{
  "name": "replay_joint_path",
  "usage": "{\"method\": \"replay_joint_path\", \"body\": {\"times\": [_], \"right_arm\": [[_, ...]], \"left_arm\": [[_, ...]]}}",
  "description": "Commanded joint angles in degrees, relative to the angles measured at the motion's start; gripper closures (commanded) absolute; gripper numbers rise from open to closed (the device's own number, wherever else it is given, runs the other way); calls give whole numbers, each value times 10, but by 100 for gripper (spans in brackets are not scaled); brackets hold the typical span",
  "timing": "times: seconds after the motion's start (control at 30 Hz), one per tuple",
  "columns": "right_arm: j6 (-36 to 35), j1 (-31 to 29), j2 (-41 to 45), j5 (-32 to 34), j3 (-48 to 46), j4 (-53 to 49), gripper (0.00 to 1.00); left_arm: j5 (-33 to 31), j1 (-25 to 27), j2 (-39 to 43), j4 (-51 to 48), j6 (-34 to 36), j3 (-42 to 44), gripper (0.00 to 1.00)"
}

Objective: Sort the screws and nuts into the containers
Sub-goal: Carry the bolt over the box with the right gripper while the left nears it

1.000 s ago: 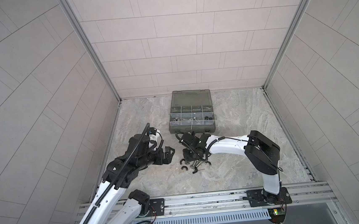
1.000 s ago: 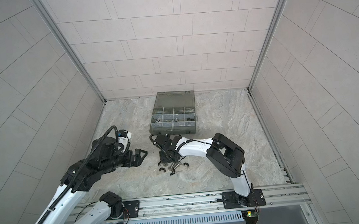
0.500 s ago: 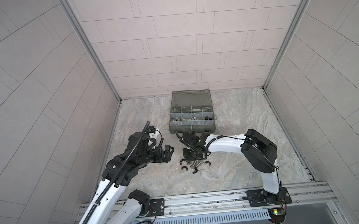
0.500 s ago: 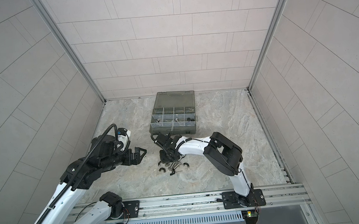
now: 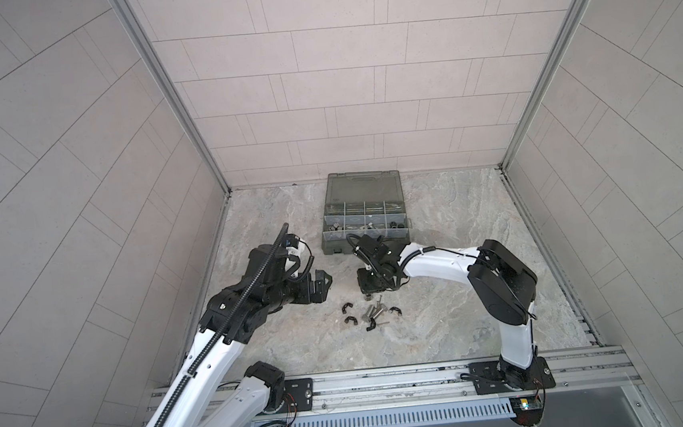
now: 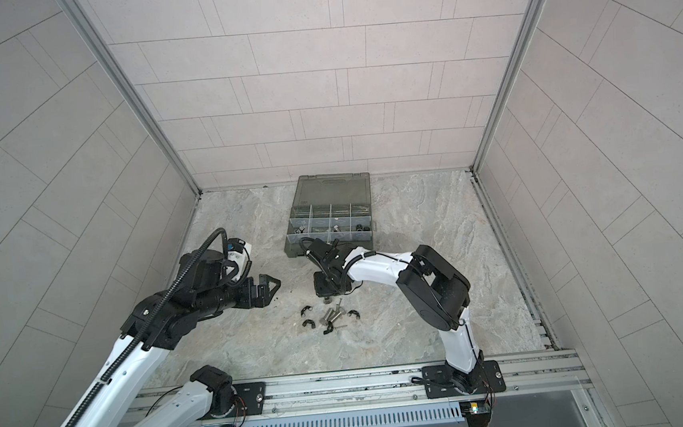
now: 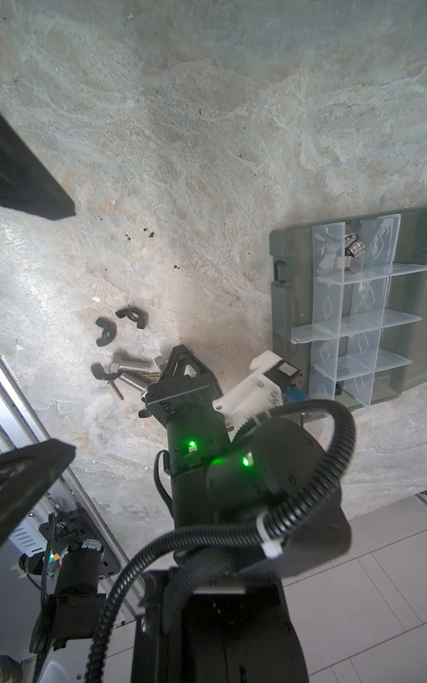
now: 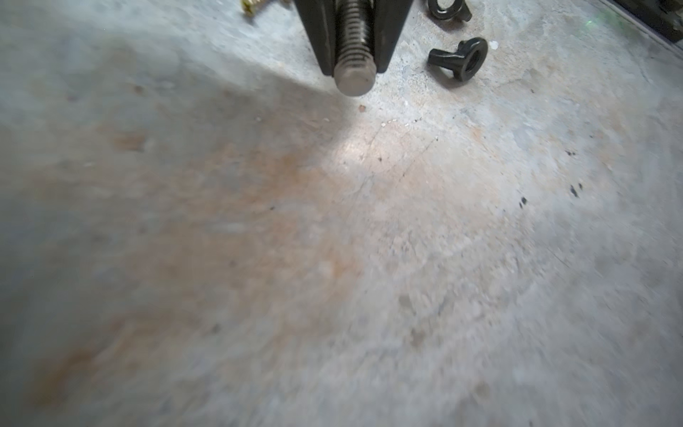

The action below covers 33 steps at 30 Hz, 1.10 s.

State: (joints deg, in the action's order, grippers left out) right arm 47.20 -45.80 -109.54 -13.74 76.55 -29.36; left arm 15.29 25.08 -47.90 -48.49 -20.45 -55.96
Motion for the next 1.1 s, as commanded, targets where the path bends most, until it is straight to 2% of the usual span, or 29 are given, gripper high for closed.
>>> {"method": "replay_joint_path", "body": {"times": [0.0,0.27,0.53,0.8,1.07], "right_arm": [[-18,36,45,5,34,-24,88],[-43,127,20,-31,115,-35,87],[-33,194,-72,-92,226,-1,87],[-25,224,-181,-126,327,3,86],[-8,242,-229,-155,354,29,84]], "left_arm": [[4,-6,-16,13,9,-23,0],[34,-19,-95,45,4,-54,0],[65,-41,-174,70,16,-84,0],[83,-70,-211,81,27,-88,0],[112,-94,-236,101,25,-77,0]]}}
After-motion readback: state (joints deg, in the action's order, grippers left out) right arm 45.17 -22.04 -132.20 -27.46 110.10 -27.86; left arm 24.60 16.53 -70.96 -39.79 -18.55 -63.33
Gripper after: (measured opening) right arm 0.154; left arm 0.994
